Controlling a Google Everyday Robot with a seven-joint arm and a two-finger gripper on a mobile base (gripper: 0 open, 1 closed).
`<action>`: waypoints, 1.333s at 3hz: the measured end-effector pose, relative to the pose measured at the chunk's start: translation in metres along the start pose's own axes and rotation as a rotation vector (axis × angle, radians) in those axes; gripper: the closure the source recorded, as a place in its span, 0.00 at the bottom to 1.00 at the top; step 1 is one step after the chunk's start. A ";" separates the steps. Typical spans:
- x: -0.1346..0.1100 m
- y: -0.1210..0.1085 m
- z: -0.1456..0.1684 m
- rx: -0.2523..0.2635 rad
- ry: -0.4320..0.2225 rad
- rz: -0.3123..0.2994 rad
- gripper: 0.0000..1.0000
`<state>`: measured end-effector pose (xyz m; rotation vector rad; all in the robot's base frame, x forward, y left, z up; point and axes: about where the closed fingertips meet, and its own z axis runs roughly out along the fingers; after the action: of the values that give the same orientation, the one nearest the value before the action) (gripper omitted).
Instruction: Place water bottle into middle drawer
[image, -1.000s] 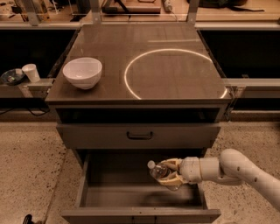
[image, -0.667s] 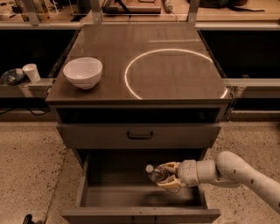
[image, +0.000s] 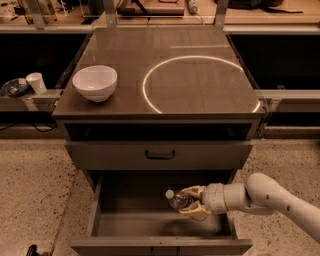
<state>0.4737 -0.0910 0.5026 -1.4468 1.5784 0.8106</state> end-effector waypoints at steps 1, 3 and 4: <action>-0.001 0.002 0.000 -0.003 0.018 -0.022 1.00; -0.001 0.002 0.000 -0.004 0.018 -0.022 0.50; -0.001 0.002 0.000 -0.004 0.018 -0.022 0.28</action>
Offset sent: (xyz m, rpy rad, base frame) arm -0.0028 -0.0041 0.0057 0.0268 -0.0567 0.0340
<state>0.4715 -0.0899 0.5030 -1.4752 1.5725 0.7902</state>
